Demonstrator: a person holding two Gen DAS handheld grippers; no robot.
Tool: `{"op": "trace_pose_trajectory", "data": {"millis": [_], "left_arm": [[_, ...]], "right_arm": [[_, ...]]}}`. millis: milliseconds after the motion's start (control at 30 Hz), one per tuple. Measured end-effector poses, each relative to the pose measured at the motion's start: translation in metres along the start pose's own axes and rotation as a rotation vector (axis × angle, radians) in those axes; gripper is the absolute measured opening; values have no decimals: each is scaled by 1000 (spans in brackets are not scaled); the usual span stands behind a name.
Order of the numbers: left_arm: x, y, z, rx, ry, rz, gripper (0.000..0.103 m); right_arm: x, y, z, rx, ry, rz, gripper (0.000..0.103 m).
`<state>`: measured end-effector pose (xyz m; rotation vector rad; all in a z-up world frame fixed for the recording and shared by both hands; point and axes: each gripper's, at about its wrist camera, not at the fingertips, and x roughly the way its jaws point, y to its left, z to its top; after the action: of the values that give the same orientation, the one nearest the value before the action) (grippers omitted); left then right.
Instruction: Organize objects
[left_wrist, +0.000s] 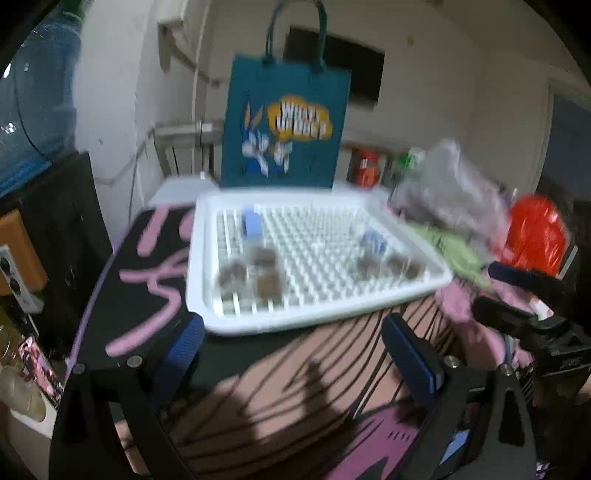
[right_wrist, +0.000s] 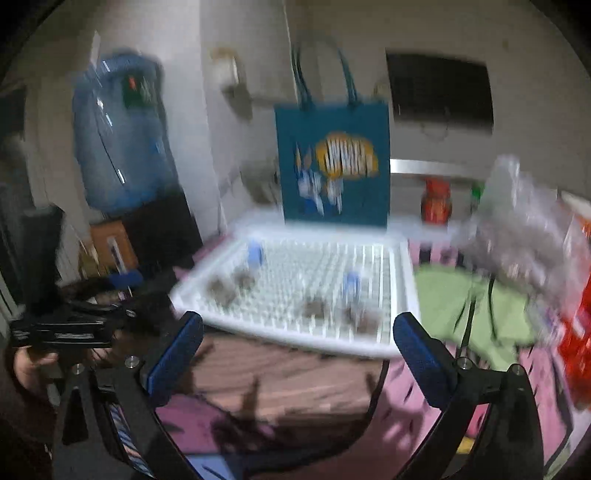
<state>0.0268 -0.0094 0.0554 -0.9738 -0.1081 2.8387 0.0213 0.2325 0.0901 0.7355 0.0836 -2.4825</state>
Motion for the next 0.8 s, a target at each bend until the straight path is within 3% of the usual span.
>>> {"op": "trace_pose_trajectory", "data": {"millis": [100,300,567,800], "left_arm": [[19,-4,-11,18,85,13,99],[40,-7,-22,27,179,41,99],[57,-11,-26,48,272,78,98],[58,-16,-28,76,280,104,101]], "right_arm": [[31,-2,-17,-15,130,-56,103],[65,-20,-45,56,273,-58,103],[79,-22,-52,67,365,-105,103],[84,-16,-53,24,391,-152,103]]}}
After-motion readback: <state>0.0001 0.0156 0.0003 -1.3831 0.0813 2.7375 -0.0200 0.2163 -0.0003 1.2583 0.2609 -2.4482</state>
